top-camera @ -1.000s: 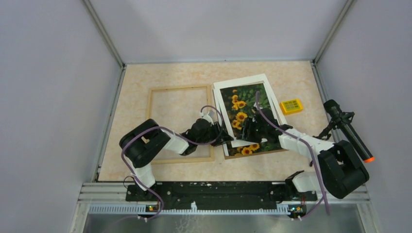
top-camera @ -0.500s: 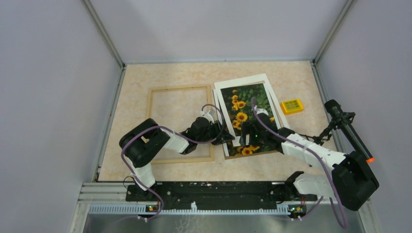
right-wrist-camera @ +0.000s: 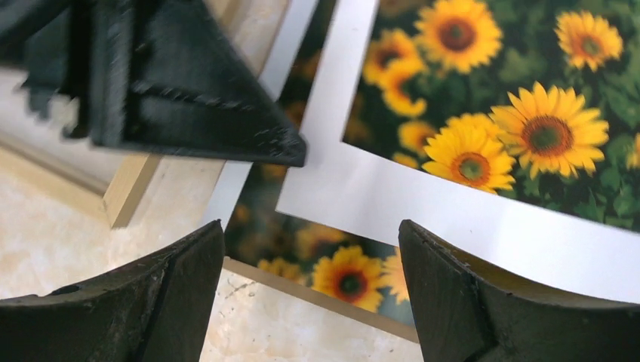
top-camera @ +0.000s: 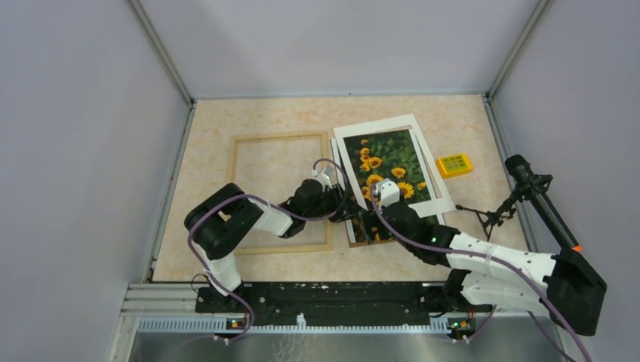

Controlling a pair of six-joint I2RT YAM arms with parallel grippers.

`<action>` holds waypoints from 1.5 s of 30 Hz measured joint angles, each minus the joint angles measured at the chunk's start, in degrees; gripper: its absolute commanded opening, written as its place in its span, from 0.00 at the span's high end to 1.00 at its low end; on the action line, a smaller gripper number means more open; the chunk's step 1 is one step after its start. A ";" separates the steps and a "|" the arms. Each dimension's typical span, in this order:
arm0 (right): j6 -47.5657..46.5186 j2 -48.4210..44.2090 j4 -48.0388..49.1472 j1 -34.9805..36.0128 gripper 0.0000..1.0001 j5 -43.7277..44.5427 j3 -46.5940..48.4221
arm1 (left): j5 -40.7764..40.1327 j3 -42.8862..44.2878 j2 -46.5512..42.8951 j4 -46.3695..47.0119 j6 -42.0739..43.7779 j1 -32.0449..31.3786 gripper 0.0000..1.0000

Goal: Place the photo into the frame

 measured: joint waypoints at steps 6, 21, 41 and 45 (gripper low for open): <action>-13.14 -3.26 10.14 3.54 0.16 -1.22 -6.67 | 0.76 0.00 0.11 2.23 -1.01 0.61 0.65; -18.97 2.95 22.43 5.53 0.21 6.32 -9.42 | 2.10 0.00 0.48 3.15 -1.53 1.42 0.66; -22.77 18.27 32.41 7.87 0.66 20.39 -6.99 | 3.80 0.37 0.81 3.41 -1.70 2.58 0.67; -23.80 18.51 33.24 7.96 0.81 20.81 -6.93 | 3.98 0.55 0.79 3.19 -1.66 2.89 0.64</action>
